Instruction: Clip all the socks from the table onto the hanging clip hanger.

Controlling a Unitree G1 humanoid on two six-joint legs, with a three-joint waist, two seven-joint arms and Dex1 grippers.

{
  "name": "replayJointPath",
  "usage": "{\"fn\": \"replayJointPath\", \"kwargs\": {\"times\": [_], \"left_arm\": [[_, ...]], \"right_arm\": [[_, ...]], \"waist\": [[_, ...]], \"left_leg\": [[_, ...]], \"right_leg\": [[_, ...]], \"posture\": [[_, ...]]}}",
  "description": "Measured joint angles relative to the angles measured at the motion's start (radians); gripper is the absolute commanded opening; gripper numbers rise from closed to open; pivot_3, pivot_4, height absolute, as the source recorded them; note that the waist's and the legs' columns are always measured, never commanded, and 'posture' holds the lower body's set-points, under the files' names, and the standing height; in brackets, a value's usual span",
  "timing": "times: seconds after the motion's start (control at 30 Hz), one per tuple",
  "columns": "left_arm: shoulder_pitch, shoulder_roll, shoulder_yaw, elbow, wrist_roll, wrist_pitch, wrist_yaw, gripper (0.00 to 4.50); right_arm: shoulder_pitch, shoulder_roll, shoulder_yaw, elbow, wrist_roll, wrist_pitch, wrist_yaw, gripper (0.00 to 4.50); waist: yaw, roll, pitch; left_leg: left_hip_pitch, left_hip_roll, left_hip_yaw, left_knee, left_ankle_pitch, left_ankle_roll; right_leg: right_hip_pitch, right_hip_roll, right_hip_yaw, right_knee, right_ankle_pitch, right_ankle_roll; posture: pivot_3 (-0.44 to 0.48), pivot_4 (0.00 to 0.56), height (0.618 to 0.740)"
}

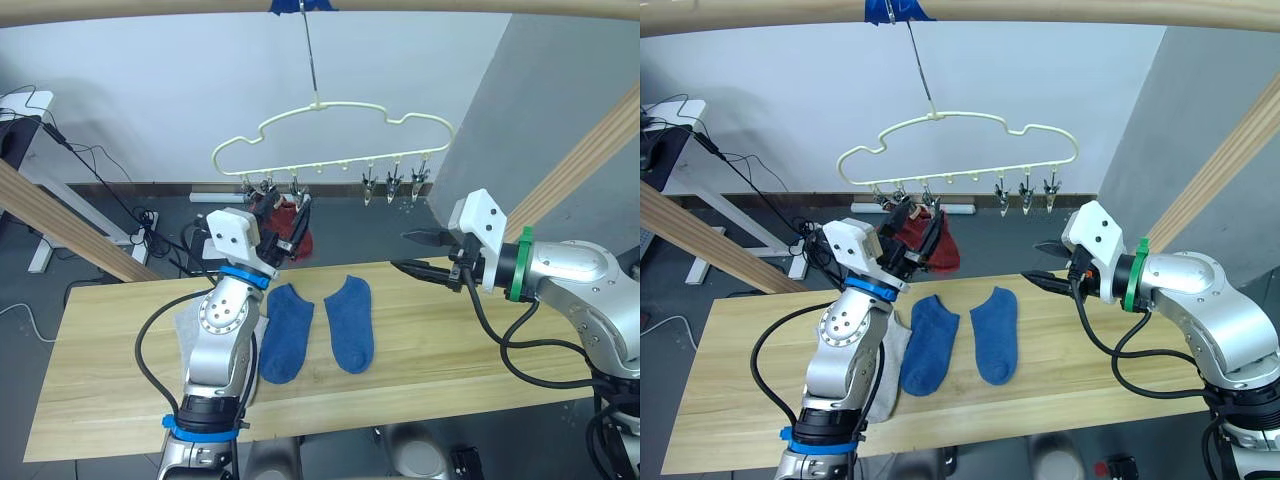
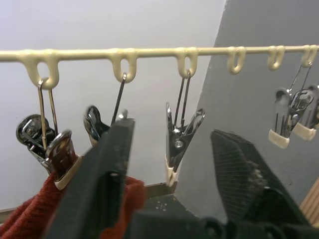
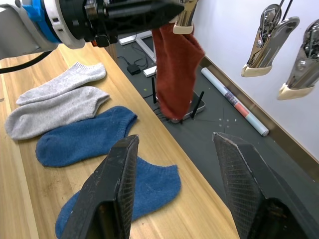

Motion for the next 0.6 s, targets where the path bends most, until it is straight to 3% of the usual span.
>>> {"fn": "replayJointPath", "kwargs": {"times": [0.6], "left_arm": [[-0.064, -0.001, 0.001, 0.034, 0.0, 0.004, 0.005, 2.84]], "right_arm": [[0.007, -0.005, -0.001, -0.001, 0.032, 0.003, -0.028, 2.49]], "waist": [[-0.003, 0.0, 0.0]], "left_leg": [[0.0, 0.0, 0.0, 0.0, 0.0, 0.0]], "right_leg": [[0.0, 0.0, 0.0, 0.0, 0.0, 0.0]], "posture": [[-0.332, 0.298, 0.74]]}}
